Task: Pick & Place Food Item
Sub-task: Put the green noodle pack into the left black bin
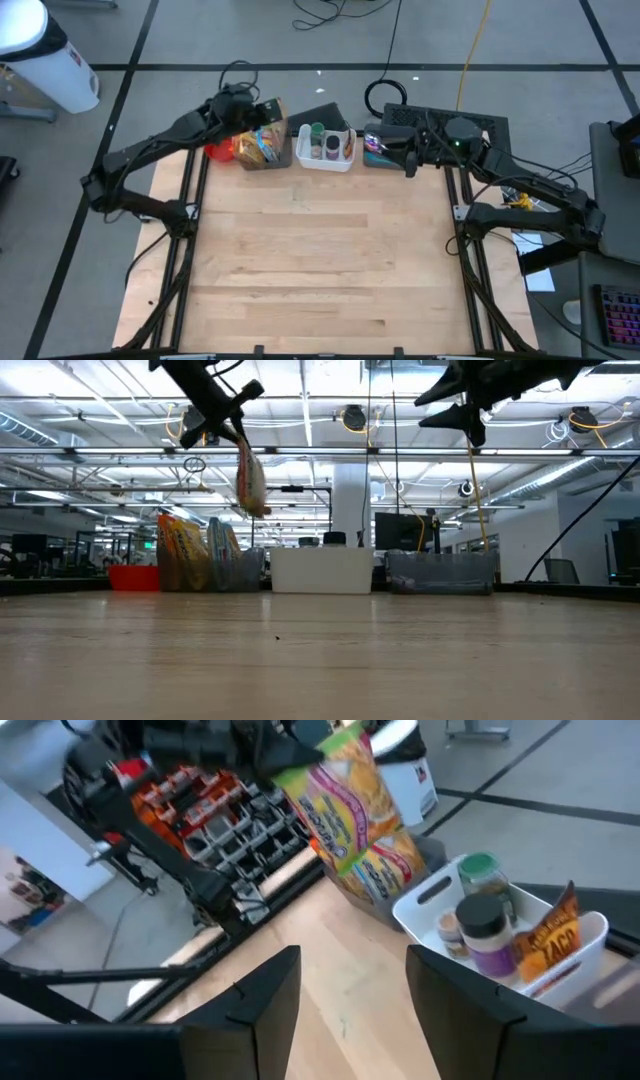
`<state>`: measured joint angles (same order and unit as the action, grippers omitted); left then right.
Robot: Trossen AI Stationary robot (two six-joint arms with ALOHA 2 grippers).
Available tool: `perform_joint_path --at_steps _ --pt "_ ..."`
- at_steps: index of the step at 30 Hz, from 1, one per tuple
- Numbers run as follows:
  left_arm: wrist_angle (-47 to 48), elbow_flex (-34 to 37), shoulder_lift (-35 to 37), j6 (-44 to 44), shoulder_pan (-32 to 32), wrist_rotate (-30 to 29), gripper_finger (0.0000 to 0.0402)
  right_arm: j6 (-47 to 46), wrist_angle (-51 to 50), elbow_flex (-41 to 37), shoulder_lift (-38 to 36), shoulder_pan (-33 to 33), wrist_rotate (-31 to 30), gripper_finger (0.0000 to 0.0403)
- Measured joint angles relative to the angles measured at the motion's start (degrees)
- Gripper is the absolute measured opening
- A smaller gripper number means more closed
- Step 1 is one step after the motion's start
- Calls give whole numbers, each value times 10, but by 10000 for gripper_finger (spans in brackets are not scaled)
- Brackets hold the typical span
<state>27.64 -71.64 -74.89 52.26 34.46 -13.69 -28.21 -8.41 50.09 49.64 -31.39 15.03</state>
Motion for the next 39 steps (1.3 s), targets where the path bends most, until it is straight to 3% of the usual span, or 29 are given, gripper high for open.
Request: perform_joint_path --at_steps 7,14,39 --pt "-84 48 4 34 -12 -25 0 -17 9 0 2 0 0 173" --pt "-83 52 4 30 -10 -50 0 -27 9 0 2 0 0 169" --pt "-68 52 -2 4 4 -49 0 -27 9 0 2 0 0 169"
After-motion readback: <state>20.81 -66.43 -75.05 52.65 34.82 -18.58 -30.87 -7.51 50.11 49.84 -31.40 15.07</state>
